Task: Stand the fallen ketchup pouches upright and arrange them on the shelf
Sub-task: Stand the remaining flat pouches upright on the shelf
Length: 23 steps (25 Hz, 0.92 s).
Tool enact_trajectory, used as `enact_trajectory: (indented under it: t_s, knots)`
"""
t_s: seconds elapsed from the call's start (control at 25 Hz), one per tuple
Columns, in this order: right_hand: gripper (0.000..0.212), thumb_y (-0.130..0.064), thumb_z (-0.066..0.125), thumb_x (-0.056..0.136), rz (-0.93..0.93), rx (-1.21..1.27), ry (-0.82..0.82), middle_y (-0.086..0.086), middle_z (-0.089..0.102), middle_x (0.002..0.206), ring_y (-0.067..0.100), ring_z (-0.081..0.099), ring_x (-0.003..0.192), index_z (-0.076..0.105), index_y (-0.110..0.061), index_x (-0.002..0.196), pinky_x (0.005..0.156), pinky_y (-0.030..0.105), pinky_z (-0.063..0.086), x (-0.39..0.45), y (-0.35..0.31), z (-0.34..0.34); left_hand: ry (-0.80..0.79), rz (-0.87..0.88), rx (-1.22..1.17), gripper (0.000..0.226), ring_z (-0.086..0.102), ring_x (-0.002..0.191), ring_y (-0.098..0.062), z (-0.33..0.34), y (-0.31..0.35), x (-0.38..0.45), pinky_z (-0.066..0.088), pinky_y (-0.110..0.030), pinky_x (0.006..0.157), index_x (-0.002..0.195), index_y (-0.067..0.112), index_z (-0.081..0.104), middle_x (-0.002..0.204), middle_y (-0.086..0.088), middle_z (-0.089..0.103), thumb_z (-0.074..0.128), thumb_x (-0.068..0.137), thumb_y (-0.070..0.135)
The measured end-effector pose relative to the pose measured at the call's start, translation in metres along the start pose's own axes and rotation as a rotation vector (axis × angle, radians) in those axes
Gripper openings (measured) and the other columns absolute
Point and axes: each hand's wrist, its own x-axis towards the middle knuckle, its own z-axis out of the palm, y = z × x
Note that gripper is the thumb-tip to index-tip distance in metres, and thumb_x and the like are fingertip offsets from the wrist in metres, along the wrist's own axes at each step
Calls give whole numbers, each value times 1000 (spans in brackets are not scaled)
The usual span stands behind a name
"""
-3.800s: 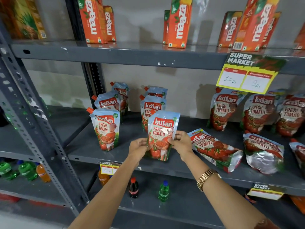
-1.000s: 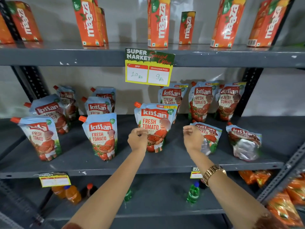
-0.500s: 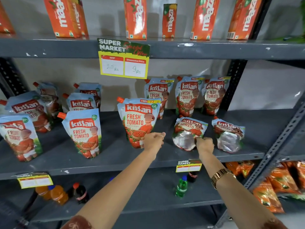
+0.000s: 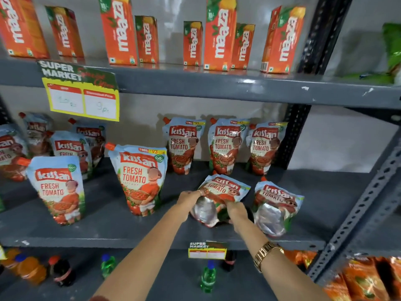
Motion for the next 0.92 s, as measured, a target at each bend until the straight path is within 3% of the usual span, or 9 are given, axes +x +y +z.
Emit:
enact_trajectory:
  t_s: [0.12, 0.2, 0.28, 0.36, 0.48, 0.56, 0.68, 0.76, 0.92]
  knots:
    - [38, -24, 49, 91, 0, 23, -15, 20, 62, 122, 37, 58, 109, 55, 1, 119, 94, 41, 49, 15, -7, -4, -175, -92, 0, 19, 64, 78, -24, -6, 3, -4, 53, -34, 72, 98, 3, 61, 90, -13, 66, 61, 83, 14]
    - [37, -21, 49, 92, 13, 14, -31, 18, 62, 120, 36, 58, 110, 55, 3, 119, 84, 33, 48, 22, -12, -5, -295, -160, 89, 21, 63, 86, -25, -16, 4, -8, 54, -36, 75, 101, 5, 61, 94, -13, 67, 63, 81, 12]
    - [37, -21, 54, 90, 22, -44, -37, 20, 62, 121, 36, 59, 109, 56, 4, 118, 85, 34, 48, 28, -14, -4, -357, -203, 178, 21, 61, 92, -23, -27, 6, -12, 52, -33, 78, 99, 8, 62, 96, -9, 67, 68, 79, 11]
    - [36, -19, 58, 86, 23, -66, -71, 21, 63, 120, 35, 60, 107, 57, 3, 115, 87, 35, 49, 31, -14, -3, -273, -181, 201, 23, 61, 92, -23, -29, 3, -6, 51, -32, 78, 97, 6, 64, 99, -10, 68, 72, 76, 13]
    - [34, -18, 61, 84, 20, -52, -94, 19, 66, 115, 33, 63, 103, 59, 2, 111, 88, 37, 53, 33, -13, -3, 8, -99, 33, 43, 62, 102, -29, -16, -5, 10, 49, -37, 93, 110, -3, 62, 117, -18, 66, 73, 76, 20]
    - [30, -19, 61, 85, 9, -42, -78, 18, 67, 111, 31, 64, 98, 60, 1, 107, 86, 37, 55, 32, -13, -4, 103, -68, -35, 35, 62, 97, -30, -5, -7, 14, 51, -39, 91, 106, -8, 62, 116, -24, 65, 70, 79, 12]
    - [9, -11, 61, 83, -100, -44, -12, 17, 71, 101, 30, 65, 89, 66, -4, 81, 83, 38, 56, 26, -16, -5, 171, -40, -69, 21, 63, 100, -33, -1, -3, 12, 51, -42, 93, 97, -7, 67, 114, -26, 66, 68, 76, -5]
    - [20, -10, 61, 84, -182, -4, 19, 13, 72, 91, 30, 67, 88, 61, -11, 64, 83, 43, 58, 17, -20, -4, 187, 2, -135, 25, 62, 101, -33, -2, 3, 5, 52, -40, 90, 100, -6, 67, 115, -25, 66, 65, 76, -10]
    - [14, -1, 60, 84, -450, 102, 29, 9, 68, 86, 25, 65, 88, 66, -12, 79, 80, 41, 57, 1, -41, -7, 186, 176, -252, 35, 60, 98, -25, -5, 23, -8, 51, -33, 76, 114, -1, 63, 111, -16, 65, 57, 81, -11]
